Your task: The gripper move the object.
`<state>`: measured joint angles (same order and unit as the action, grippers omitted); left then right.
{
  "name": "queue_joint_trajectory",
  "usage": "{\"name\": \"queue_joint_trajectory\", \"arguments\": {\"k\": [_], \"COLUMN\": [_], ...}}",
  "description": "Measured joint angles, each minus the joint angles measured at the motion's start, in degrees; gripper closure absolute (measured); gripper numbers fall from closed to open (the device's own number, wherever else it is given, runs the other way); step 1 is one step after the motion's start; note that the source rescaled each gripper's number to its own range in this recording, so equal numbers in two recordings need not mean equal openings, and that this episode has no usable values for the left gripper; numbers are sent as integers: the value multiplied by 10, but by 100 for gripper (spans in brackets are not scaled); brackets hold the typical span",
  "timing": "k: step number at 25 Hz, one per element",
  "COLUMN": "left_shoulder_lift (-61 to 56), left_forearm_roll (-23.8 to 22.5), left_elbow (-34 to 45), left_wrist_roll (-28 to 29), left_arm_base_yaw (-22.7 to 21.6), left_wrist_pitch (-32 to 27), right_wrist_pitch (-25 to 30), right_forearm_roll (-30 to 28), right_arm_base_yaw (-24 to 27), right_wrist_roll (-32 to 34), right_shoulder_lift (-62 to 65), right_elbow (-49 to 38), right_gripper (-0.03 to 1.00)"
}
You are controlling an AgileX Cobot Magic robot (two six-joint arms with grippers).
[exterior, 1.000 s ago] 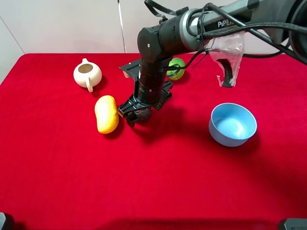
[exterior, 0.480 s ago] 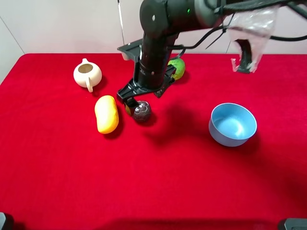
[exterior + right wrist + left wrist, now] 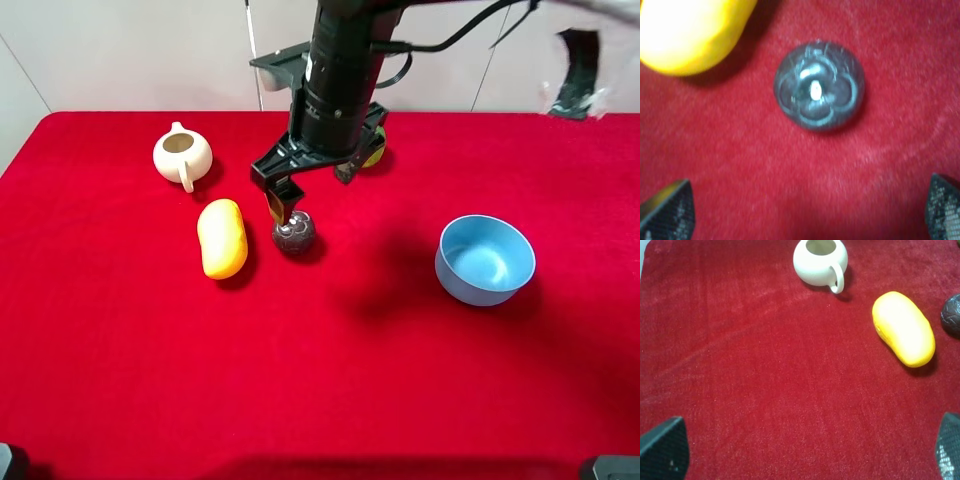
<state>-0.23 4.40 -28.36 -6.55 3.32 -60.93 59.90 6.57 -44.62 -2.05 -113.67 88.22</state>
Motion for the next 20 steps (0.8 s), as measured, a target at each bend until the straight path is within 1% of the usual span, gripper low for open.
{"name": "queue_joint_trajectory", "arguments": {"k": [5, 9, 20], "left_shoulder_lift": [0, 0, 0], "left_forearm_roll": [0, 0, 0], "left_elbow": [0, 0, 0], "left_wrist_roll": [0, 0, 0], "left_arm_base_yaw": [0, 0, 0], "left_wrist_pitch": [0, 0, 0], "right_wrist_pitch": [58, 91, 98], "right_forearm_roll": [0, 0, 11], "right_arm_base_yaw": [0, 0, -12], "right_wrist_roll": [-2, -11, -13], "right_shoulder_lift": [27, 54, 123], "right_elbow": [0, 0, -1], "right_gripper": [-3, -3, -3]}}
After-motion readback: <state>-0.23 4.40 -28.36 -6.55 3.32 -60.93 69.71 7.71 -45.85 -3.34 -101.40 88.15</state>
